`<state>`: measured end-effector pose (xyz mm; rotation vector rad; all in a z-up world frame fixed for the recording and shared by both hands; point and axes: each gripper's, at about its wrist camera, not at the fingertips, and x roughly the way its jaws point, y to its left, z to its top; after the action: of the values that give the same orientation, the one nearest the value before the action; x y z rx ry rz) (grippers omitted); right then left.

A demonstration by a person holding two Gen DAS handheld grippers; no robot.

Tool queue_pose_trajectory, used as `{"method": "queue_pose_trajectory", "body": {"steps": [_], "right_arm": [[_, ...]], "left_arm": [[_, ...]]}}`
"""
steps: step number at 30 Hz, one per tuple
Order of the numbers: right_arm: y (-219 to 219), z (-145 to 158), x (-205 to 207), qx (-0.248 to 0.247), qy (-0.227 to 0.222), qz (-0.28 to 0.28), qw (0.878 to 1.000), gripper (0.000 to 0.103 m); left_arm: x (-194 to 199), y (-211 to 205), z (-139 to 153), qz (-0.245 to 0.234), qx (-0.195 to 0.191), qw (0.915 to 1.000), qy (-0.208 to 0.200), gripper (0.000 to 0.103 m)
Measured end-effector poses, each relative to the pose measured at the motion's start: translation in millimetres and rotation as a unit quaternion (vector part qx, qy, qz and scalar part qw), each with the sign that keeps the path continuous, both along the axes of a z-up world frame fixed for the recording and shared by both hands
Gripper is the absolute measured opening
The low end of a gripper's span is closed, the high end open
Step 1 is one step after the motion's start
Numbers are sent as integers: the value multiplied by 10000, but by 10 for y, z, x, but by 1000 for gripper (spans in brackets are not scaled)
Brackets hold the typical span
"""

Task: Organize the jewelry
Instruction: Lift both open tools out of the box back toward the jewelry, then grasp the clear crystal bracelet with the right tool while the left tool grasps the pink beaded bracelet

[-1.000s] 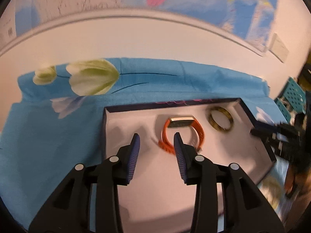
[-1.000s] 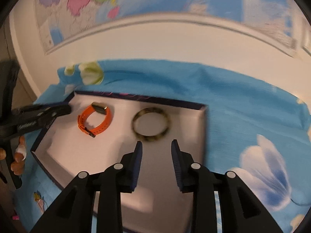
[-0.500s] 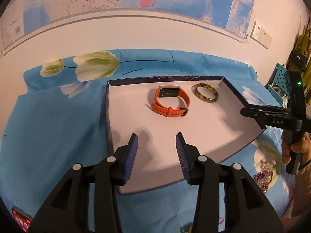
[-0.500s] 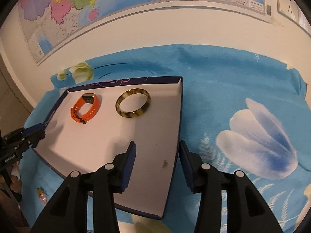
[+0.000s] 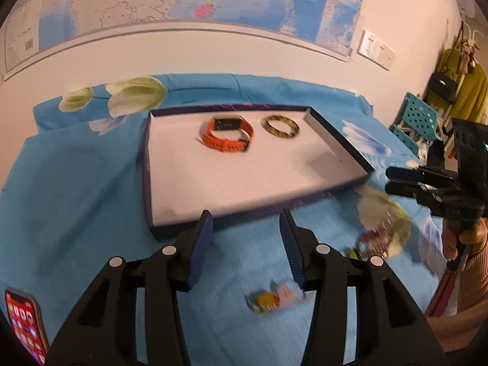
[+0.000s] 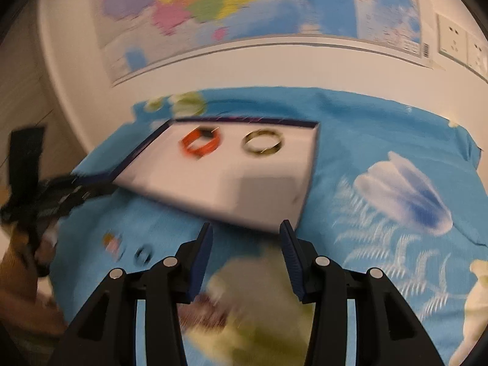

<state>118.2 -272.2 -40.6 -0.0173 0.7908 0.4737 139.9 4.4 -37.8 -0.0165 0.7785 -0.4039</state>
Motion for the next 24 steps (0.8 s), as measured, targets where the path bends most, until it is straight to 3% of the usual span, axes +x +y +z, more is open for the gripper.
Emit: {"method": "queue_pose_trajectory", "body": {"steps": [9,15,19,22,24], "right_arm": [[109,-256,-417,-126,335,83,9993,41],[-24,-160,-369,80,91,-263,9996,40],[-121,-263,-166,87,316,-420,9986,38],[-125,-335,-100,230,478,-249,9983,28],[-114,-327,-118,307,507,-133,9982,8]], "left_arm": [[-326,-64,-109,-173,-17,9998,75,47],[-438,-79,-159,-226,3,9997,105,47],[-470,-92,-197,-234,41,9996,145,47],[-493,-93,-207,-242,43,9996,162,47],[-505,-83,-203,-232,44,9996,163,47]]}}
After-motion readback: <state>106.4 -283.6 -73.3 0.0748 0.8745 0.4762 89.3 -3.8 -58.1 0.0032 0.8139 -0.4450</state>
